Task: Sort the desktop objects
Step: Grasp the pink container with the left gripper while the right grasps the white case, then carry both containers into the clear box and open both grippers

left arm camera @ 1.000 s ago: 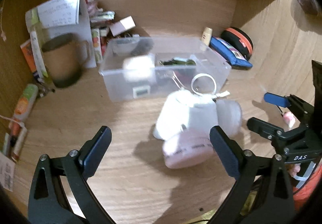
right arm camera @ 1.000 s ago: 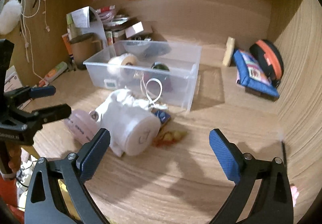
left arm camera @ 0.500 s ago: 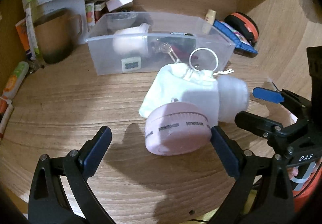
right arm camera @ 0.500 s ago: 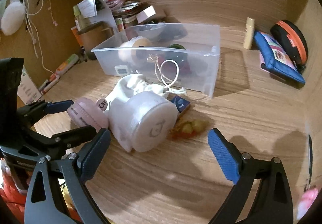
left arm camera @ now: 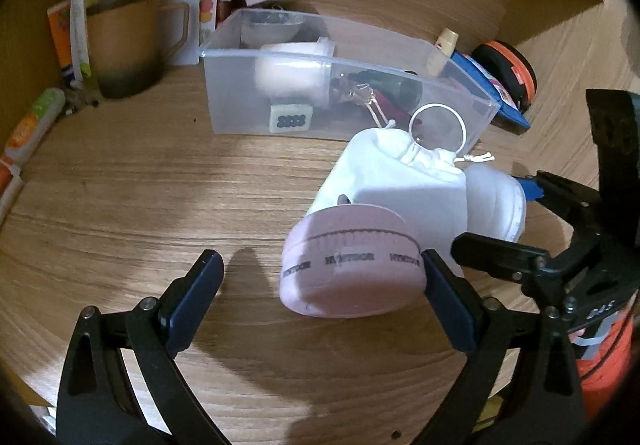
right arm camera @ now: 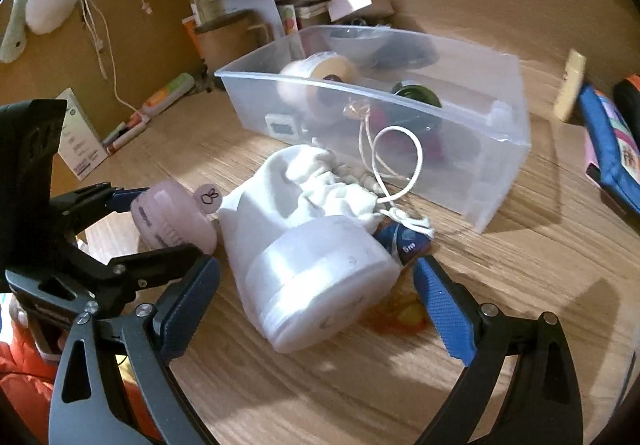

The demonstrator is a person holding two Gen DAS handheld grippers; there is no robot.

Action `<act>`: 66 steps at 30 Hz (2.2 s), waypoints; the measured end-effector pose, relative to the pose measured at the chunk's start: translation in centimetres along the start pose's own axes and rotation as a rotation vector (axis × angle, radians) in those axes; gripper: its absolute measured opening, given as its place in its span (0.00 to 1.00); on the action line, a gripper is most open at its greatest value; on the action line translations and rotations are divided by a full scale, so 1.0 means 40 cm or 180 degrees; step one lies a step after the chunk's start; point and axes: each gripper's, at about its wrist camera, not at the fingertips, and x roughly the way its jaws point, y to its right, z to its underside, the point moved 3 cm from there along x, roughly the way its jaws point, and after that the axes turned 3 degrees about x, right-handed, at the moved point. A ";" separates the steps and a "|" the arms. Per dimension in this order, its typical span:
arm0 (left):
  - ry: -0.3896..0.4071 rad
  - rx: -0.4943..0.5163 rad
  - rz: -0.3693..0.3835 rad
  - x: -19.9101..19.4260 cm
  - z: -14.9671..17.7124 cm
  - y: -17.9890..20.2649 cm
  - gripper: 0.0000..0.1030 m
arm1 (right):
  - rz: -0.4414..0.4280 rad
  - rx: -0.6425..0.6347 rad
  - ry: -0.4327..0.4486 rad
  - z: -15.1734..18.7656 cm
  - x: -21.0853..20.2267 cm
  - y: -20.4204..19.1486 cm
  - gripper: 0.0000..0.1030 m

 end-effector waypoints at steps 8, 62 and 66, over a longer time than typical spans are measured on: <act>-0.0022 0.0099 -0.0030 0.009 0.004 0.012 0.69 | 0.0024 -0.0139 -0.0032 0.003 0.023 -0.012 0.66; 0.0512 0.0374 -0.0235 -0.080 -0.366 -0.086 0.61 | 0.0204 0.0497 0.0614 -0.300 -0.036 0.095 0.66; 0.0474 0.0277 -0.0165 -0.028 -0.400 -0.104 0.61 | 0.0107 0.0556 0.0540 -0.337 0.005 0.106 0.66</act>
